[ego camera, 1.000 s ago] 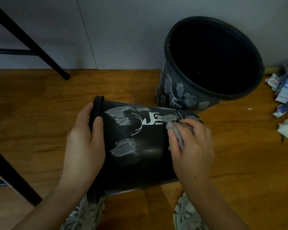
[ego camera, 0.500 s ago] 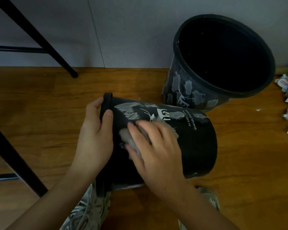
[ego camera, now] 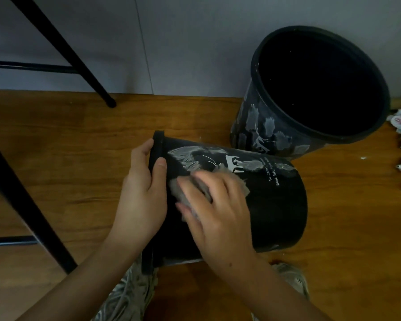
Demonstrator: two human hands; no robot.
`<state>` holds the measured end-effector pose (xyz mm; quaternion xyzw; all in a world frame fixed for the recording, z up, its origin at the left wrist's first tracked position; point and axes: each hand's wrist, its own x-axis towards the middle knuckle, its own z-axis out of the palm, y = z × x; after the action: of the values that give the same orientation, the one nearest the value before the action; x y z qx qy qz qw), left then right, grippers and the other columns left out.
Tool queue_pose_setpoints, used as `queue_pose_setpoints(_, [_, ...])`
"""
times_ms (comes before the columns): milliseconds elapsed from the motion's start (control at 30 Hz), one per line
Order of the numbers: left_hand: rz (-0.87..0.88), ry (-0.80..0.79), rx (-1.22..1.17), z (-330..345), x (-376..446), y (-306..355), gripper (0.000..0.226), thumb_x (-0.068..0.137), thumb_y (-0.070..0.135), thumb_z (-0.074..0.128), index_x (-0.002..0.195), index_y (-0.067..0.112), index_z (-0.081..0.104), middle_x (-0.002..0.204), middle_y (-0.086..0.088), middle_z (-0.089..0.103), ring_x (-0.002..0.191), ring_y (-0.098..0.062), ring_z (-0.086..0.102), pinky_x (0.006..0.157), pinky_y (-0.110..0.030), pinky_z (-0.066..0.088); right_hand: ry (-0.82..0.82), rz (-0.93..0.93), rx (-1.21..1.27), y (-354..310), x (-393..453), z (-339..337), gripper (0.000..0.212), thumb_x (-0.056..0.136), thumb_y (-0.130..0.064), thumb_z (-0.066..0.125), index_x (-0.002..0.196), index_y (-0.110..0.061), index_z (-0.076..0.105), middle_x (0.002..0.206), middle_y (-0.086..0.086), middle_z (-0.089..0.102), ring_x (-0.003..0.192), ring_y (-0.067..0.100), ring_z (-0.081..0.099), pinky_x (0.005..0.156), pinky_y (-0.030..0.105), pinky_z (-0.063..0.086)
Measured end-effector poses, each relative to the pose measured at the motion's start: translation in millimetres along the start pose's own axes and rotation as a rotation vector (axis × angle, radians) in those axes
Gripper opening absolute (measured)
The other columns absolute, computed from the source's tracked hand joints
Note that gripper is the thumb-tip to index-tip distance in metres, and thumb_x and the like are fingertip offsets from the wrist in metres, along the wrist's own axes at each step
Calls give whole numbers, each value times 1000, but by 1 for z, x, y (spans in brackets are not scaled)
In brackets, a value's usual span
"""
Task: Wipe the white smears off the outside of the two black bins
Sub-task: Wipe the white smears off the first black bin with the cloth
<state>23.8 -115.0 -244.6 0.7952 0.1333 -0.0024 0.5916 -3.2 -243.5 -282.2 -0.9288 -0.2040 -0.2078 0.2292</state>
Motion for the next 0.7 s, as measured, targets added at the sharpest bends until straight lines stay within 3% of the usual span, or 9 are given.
queue_pose_setpoints(167, [-6,-12,-32,-1,1,1,29,102,17,37,132,19,39,94,22,53,85,22,54,64,0,41,-11,-130,3,1,-37,-2,23,96,-22,63,118,-18,60,118,5,58,108,22,56,96,38,47])
queue_pose_setpoints(333, [-25,5,-50,1,-1,4,23,103,16,37,123,27,36,87,21,53,76,20,57,58,-2,42,25,68,10,-1,5,-1,27,97,-24,53,115,-12,69,114,8,63,107,22,51,93,33,41])
queue_pose_setpoints(600, [-4,-14,-16,-2,-1,-3,34,102,17,37,137,14,37,95,19,53,83,20,55,64,-2,42,-13,-141,-7,-2,-32,-3,17,95,-18,64,108,-11,72,109,9,68,103,23,58,93,37,48])
queue_pose_setpoints(700, [-8,-11,-20,0,-8,-3,36,102,17,36,138,16,35,91,17,55,81,16,58,61,-3,43,9,-12,-2,3,-4,-2,22,97,-19,57,112,-10,71,111,9,65,105,22,55,95,34,45])
